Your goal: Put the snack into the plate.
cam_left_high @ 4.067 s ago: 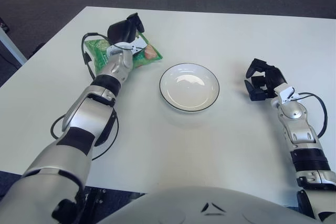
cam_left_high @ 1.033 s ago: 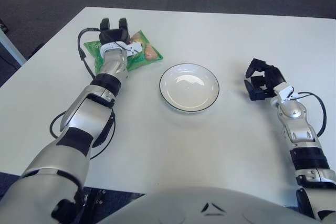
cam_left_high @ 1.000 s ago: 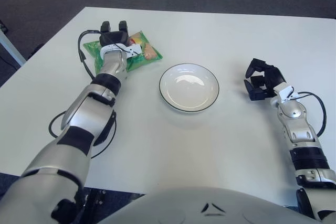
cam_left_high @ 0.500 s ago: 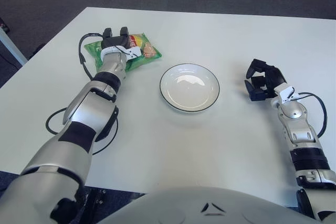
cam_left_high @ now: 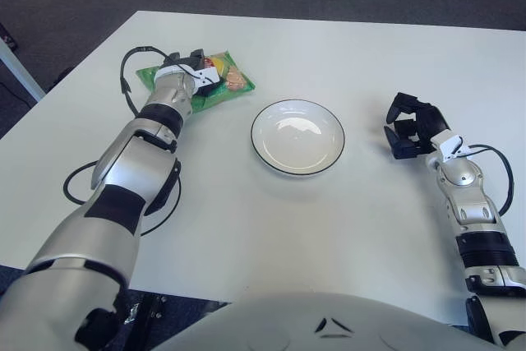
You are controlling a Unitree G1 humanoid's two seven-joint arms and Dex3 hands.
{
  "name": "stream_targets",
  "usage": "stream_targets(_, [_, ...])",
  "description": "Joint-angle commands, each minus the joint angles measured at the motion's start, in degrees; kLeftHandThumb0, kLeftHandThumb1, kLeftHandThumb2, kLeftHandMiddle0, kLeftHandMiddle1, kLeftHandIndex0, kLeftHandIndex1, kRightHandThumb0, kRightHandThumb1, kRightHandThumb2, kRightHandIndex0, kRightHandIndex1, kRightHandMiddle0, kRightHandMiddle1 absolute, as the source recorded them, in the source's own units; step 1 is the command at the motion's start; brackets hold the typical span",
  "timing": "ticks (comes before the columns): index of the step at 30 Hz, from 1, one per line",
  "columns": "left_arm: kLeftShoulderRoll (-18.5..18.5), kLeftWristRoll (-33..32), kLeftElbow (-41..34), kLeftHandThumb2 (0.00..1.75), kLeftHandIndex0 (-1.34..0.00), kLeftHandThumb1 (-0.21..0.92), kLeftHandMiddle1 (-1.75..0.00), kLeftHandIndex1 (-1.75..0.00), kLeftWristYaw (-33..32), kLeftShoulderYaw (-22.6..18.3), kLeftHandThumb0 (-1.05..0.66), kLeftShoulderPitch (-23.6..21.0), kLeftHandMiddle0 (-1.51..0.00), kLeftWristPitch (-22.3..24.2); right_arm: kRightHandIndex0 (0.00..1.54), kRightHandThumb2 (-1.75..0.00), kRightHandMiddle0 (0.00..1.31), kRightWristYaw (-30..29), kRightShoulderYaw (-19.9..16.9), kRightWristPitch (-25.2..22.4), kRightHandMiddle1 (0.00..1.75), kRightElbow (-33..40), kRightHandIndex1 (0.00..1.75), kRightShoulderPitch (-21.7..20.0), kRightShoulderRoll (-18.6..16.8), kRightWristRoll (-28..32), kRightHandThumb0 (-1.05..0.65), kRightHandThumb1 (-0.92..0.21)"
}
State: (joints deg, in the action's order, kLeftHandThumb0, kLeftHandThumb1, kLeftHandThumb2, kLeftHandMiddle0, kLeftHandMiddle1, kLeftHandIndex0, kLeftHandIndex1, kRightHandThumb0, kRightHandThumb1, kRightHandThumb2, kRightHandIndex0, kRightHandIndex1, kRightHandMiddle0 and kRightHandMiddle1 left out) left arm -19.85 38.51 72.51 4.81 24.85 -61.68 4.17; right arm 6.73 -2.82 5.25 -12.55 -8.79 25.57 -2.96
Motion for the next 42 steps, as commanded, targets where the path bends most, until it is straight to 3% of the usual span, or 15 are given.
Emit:
stream_targets(1, [0.13, -2.21, 0.41, 0.83, 0.0, 0.92, 0.0, -0.17, 4.66, -0.8, -1.05, 1.22, 0.0, -2.14, 1.3, -1.42, 0.69, 2.75, 2.5, -4.96, 1.75, -4.32, 1.75, 5.84, -1.18, -1.33, -0.52, -0.23])
stream_targets(10, [-2.16, -6.47, -0.43, 0.86, 0.0, 0.92, 0.0, -0.16, 16.97, -2.49, -1.05, 0.02, 0.0, -5.43, 1.29, -1.41, 0.68, 2.87, 2.5, -5.5, 1.75, -4.12, 1.75, 5.86, -0.92, -1.41, -0.52, -0.24])
stream_targets(15, [-4.33, -7.52, 1.43, 0.88, 0.0, 0.92, 0.0, -0.19, 30.32, -1.98, -1.05, -3.11, 0.0, -7.71, 1.29, -1.41, 0.68, 2.21, 2.59, -5.72, 1.75, -3.73, 1.75, 6.06, -1.02, -1.93, -0.52, -0.24])
stream_targets(24, [-5.46, -6.3, 2.37, 0.85, 0.0, 0.92, 0.0, -0.23, 36.31, -0.54, -1.03, -3.96, 0.0, -10.07, 1.29, -1.41, 0.68, 2.16, 2.62, -6.25, 1.75, -2.77, 1.75, 6.44, -1.08, -2.01, -0.52, -0.24])
stream_targets(32, [-5.0, -3.54, -0.42, 0.78, 0.0, 0.92, 0.0, -0.3, 36.06, 3.23, -1.02, -3.34, 0.0, -12.77, 1.3, -1.41, 0.68, 2.42, 2.58, -5.92, 1.75, -2.77, 1.75, 6.58, -0.93, -1.95, -0.52, -0.24])
stream_targets(38, [-6.43, 1.26, -3.02, 0.73, 0.0, 0.92, -0.01, -0.59, 25.48, 7.07, -1.0, -1.7, -0.03, -15.6, 1.29, -1.41, 0.68, 2.88, 2.5, -5.79, 1.75, -2.98, 1.75, 6.58, -0.83, -1.52, -0.52, -0.24])
stream_targets(40, [-6.66, 3.05, -3.62, 0.69, 0.0, 0.92, -0.08, -0.86, 22.03, 8.58, -0.98, -1.13, -0.12, -16.28, 1.29, -1.41, 0.68, 2.91, 2.48, -5.66, 1.75, -3.0, 1.75, 6.57, -0.79, -1.49, -0.52, -0.24])
stream_targets(41, [-6.69, 3.69, -3.76, 0.65, 0.0, 0.92, -0.26, -1.09, 20.81, 9.11, -0.94, -0.93, -0.13, -16.53, 1.29, -1.41, 0.68, 2.9, 2.48, -5.63, 1.75, -3.0, 1.75, 6.56, -0.78, -1.49, -0.52, -0.24])
stream_targets(42, [-6.65, 4.26, -3.77, 0.63, 0.0, 0.92, -0.35, -1.18, 19.56, 9.65, -0.93, -0.71, -0.11, -16.66, 1.29, -1.41, 0.68, 2.87, 2.49, -5.61, 1.75, -2.98, 1.75, 6.57, -0.78, -1.52, -0.52, -0.24])
